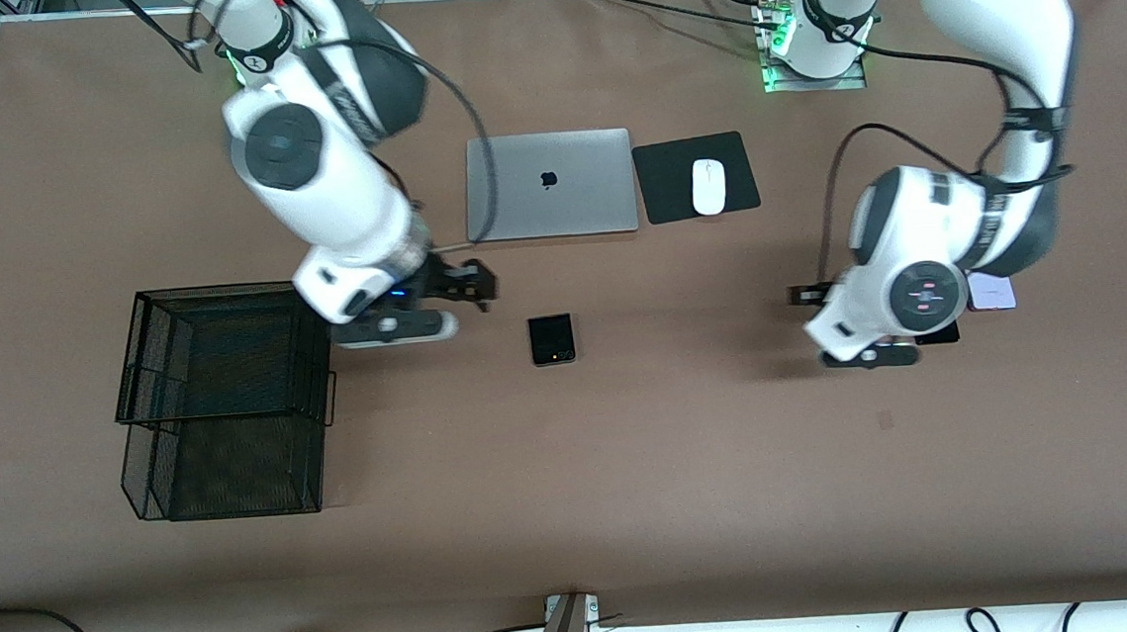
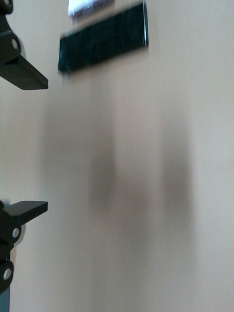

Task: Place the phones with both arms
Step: 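Grasp the flip phone with the right gripper while the left gripper reaches the black phone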

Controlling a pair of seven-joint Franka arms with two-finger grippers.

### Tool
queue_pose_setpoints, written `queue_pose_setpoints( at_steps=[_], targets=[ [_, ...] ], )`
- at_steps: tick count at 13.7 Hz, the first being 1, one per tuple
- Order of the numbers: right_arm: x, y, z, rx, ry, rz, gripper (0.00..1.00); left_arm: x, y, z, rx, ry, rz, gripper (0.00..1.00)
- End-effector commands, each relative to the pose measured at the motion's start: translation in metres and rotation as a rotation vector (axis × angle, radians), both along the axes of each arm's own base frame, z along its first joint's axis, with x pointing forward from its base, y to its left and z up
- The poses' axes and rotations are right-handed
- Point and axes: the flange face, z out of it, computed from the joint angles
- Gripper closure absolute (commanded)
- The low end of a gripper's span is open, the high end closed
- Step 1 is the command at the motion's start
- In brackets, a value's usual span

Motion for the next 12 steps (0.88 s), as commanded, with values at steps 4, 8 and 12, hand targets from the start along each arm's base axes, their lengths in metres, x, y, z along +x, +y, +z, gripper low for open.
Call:
queue_pose_setpoints(
  at_steps=[4,8,12],
  targets=[
    [-0.011,0.076,-0.098,-0.037,0.035,0.104,0.0,-0.012,0.118,-0.018,-0.023,-0.1,-0.117,0.0],
    [-0.022,0.095,-0.163,-0.054,0.051,0.139,0.0,-0.035,0.184,-0.05,-0.06,-0.206,-0.101,0.0],
    [-0.025,0.102,-0.202,-0.093,0.004,0.185,0.0,-0.059,0.206,-0.069,-0.06,-0.284,0.019,0.0]
  ],
)
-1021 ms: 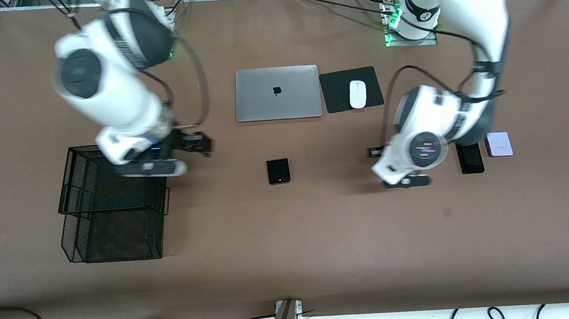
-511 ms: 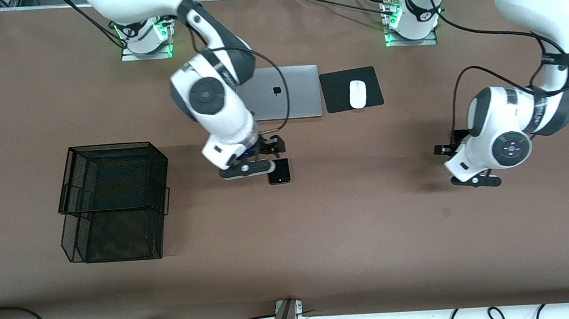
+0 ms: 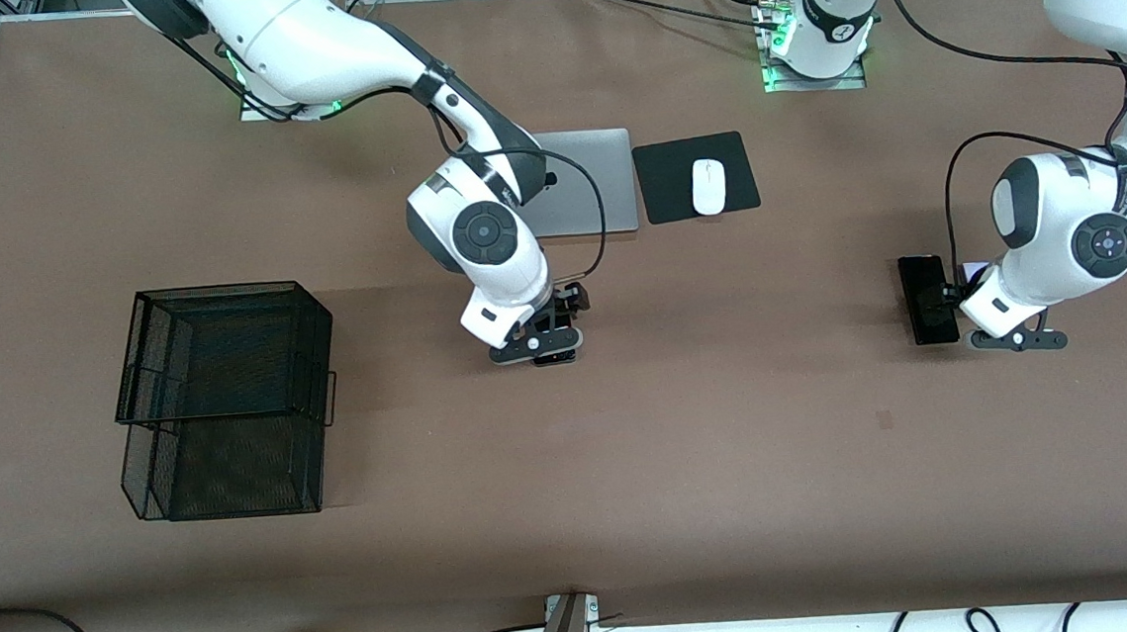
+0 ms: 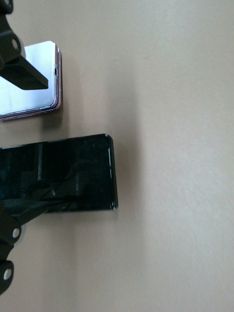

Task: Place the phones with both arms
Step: 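Grasp the flip phone with the right gripper while the left gripper reaches the black phone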

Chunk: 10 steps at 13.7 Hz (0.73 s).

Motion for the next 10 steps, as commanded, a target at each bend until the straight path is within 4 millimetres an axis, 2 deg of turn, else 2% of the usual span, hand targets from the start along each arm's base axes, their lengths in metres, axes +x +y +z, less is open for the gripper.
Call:
queue_pose_setpoints(
  at_steps=[1,4,6,10],
  targets=[
    [0.003,0.006,-0.016,-0.016,-0.038,0.024,0.0,-0.019,-0.005,0.006,0.0,-0.033,0.058,0.0],
    [-0.002,0.008,-0.033,-0.037,-0.041,0.026,0.0,-0.025,-0.009,0.001,0.0,-0.029,0.091,0.0],
    [-0.004,0.01,-0.041,-0.045,-0.045,0.022,0.0,-0.031,-0.02,-0.008,-0.01,-0.062,0.103,0.0],
    [-0.007,0.014,-0.055,-0.047,-0.069,0.021,0.0,-0.035,-0.021,-0.018,-0.018,-0.084,0.107,0.0]
  ],
)
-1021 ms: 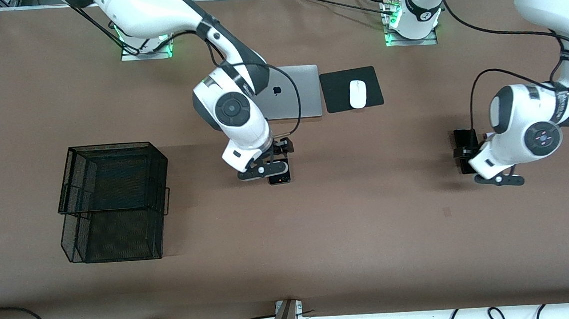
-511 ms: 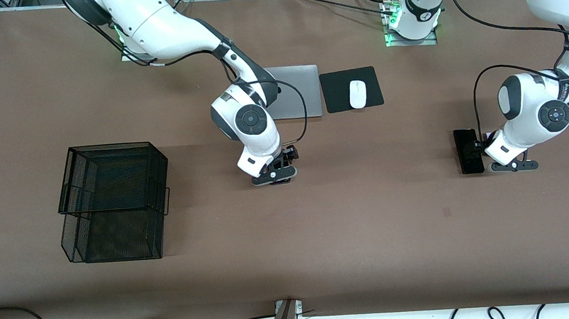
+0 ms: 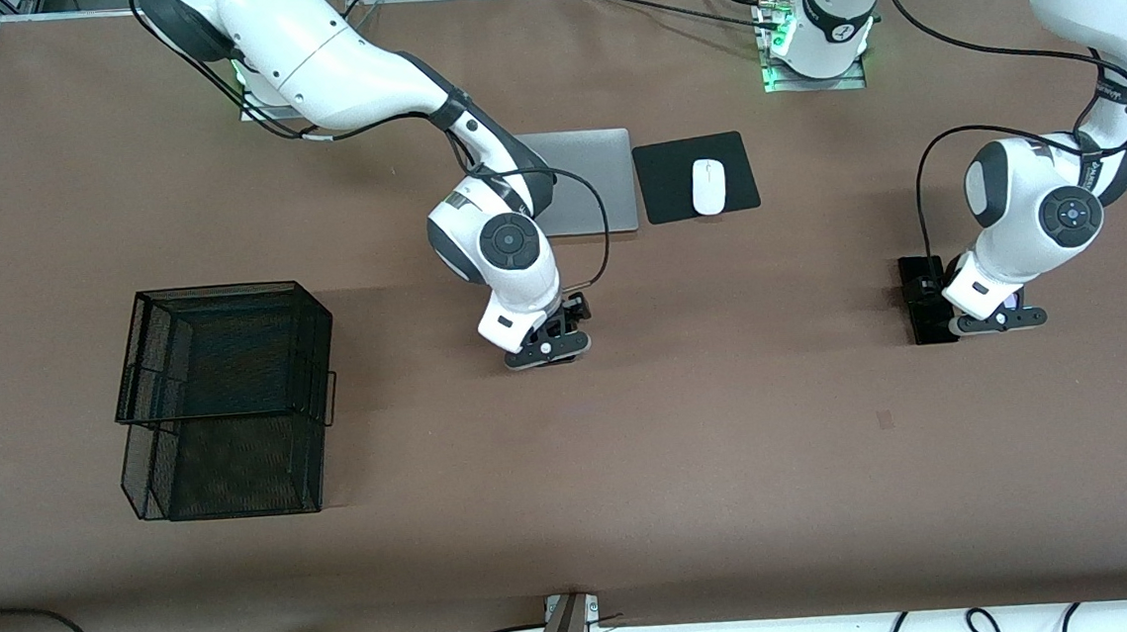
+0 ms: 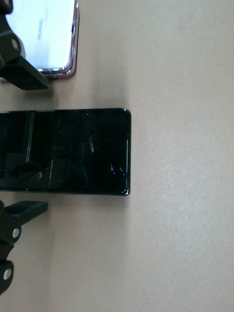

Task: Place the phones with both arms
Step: 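Grasp the flip phone with the right gripper while the left gripper reaches the black phone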

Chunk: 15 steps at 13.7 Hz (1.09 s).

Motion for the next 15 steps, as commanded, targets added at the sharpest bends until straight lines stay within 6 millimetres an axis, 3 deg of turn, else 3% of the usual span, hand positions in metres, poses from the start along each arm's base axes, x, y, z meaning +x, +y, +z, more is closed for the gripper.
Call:
queue_pose_setpoints(
  at_steps=[1,5,12,13,14,15],
  targets=[
    [0.001,0.006,-0.006,-0.005,-0.03,-0.01,0.0,-0.008,0.0,0.003,-0.001,-0.02,0.01,0.0],
    [-0.001,0.008,-0.012,-0.005,-0.039,0.001,0.0,-0.013,0.01,-0.01,-0.009,-0.035,0.034,0.0],
    [-0.003,0.009,-0.024,-0.017,-0.064,0.015,0.02,-0.011,-0.004,-0.021,-0.026,-0.049,0.031,0.0],
    [0.0,0.007,-0.024,-0.02,-0.069,0.012,0.2,-0.012,-0.003,-0.026,-0.028,-0.051,0.033,0.0],
    [0.003,0.003,-0.022,-0.019,-0.069,0.005,0.69,-0.012,-0.002,-0.027,-0.031,-0.051,0.042,0.0],
    [0.006,0.001,-0.018,-0.017,-0.073,0.002,0.86,-0.012,-0.005,-0.028,-0.039,-0.049,0.045,0.0]
  ],
)
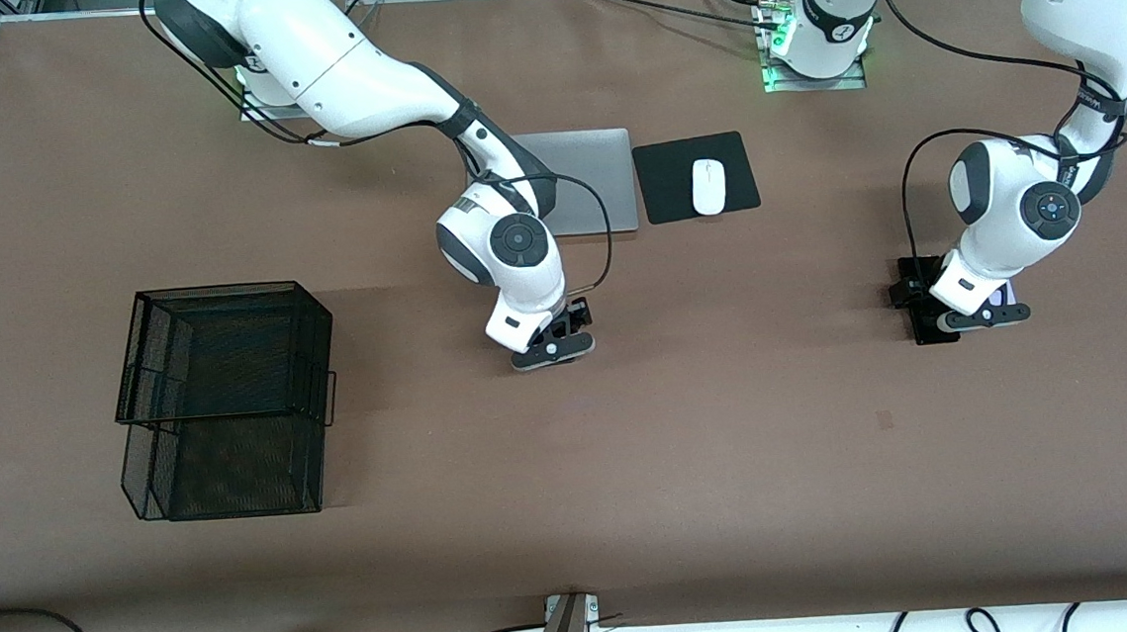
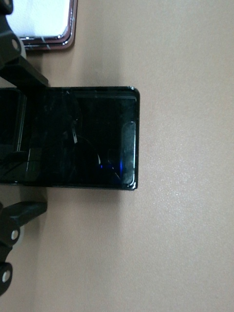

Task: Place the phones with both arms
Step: 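Carry the flip phone into the basket while the left gripper lifts the black phone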

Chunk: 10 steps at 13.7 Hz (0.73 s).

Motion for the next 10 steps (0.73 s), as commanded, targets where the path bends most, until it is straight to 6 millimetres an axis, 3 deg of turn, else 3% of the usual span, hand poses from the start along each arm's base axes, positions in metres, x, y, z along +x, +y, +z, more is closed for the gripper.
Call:
queue_pose_setpoints(
  at_steps=[1,2,4,6,8,10],
  targets=[
    [0.009,-0.004,0.003,-0.005,-0.026,-0.011,0.95,0.0,-0.005,-0.002,-0.017,-0.015,0.014,0.03],
    [0.016,-0.011,0.013,-0.005,-0.03,-0.024,0.96,0.0,-0.006,-0.003,-0.018,-0.014,0.011,0.21],
    [0.043,-0.049,0.068,-0.053,-0.017,-0.085,0.96,-0.001,-0.006,-0.006,-0.02,-0.009,0.011,0.61],
    [0.076,-0.116,0.136,-0.101,0.003,-0.174,0.96,0.0,-0.007,-0.006,-0.021,-0.008,0.016,0.96],
    [0.093,-0.175,0.194,-0.15,0.011,-0.162,0.96,0.002,-0.006,-0.004,-0.019,0.004,0.019,1.0],
    [0.1,-0.245,0.232,-0.225,0.061,-0.153,0.96,0.013,-0.005,0.005,-0.014,0.041,0.024,1.0]
  ],
)
